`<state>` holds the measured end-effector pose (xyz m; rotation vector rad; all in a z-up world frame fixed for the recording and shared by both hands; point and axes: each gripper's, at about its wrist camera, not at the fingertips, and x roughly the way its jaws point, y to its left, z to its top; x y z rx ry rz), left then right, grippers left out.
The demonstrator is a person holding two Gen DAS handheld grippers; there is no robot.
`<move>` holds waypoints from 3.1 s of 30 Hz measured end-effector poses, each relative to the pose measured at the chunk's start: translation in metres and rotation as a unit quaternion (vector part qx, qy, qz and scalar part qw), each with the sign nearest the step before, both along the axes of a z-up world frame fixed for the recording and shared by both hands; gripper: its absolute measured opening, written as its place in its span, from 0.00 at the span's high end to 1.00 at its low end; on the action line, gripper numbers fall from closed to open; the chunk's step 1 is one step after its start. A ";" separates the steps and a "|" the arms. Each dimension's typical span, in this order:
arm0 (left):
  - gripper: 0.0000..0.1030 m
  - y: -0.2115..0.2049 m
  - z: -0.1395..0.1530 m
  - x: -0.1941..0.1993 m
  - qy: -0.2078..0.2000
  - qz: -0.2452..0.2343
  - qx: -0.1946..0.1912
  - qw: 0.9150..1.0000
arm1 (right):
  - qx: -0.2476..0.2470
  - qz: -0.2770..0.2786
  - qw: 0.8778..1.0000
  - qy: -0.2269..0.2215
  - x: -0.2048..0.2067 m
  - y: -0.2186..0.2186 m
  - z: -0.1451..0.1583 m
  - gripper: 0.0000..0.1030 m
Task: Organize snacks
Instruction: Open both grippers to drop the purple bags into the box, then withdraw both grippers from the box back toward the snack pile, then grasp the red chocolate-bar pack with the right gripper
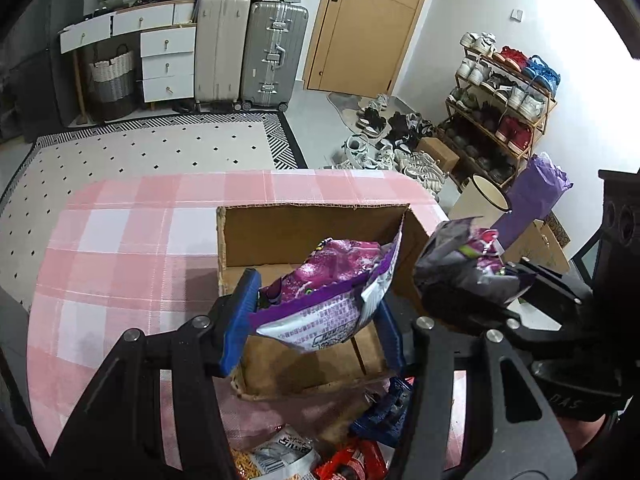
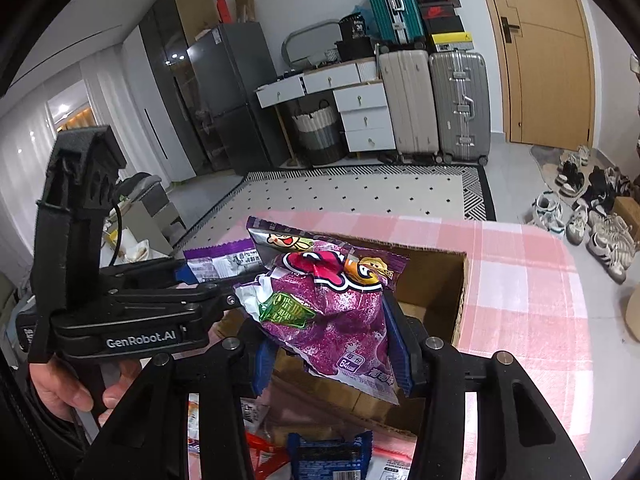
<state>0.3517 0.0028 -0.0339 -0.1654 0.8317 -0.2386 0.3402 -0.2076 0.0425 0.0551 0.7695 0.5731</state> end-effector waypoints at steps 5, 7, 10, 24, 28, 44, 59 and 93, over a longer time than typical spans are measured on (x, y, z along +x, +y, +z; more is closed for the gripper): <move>0.49 0.003 -0.017 0.010 0.015 0.010 -0.004 1.000 | -0.003 -0.005 1.000 0.014 0.013 0.010 -0.015 0.54; 0.48 0.005 -0.020 0.012 0.017 0.014 -0.002 1.000 | -0.012 -0.008 1.000 0.012 0.018 0.014 -0.019 0.53; 0.36 0.012 -0.027 0.017 0.032 0.024 -0.006 0.999 | -0.015 -0.011 1.000 0.010 0.023 0.017 -0.022 0.49; 0.19 0.037 0.002 -0.026 0.005 0.048 -0.006 0.999 | -0.003 -0.053 0.997 -0.059 -0.023 -0.028 0.017 0.23; 0.19 0.041 0.017 -0.051 -0.007 0.051 -0.008 0.999 | -0.001 -0.050 0.996 -0.079 -0.051 -0.037 0.034 0.23; 0.00 0.027 0.067 -0.178 -0.094 0.055 0.047 0.993 | 0.021 -0.050 0.994 -0.100 -0.164 -0.049 0.044 0.13; 0.00 0.033 0.055 -0.268 -0.100 0.060 0.041 0.992 | 0.016 -0.045 0.994 -0.098 -0.243 -0.049 0.031 0.01; 0.00 0.053 -0.035 -0.307 -0.027 0.076 0.005 0.997 | -0.035 -0.029 0.998 0.049 -0.257 -0.019 -0.105 0.01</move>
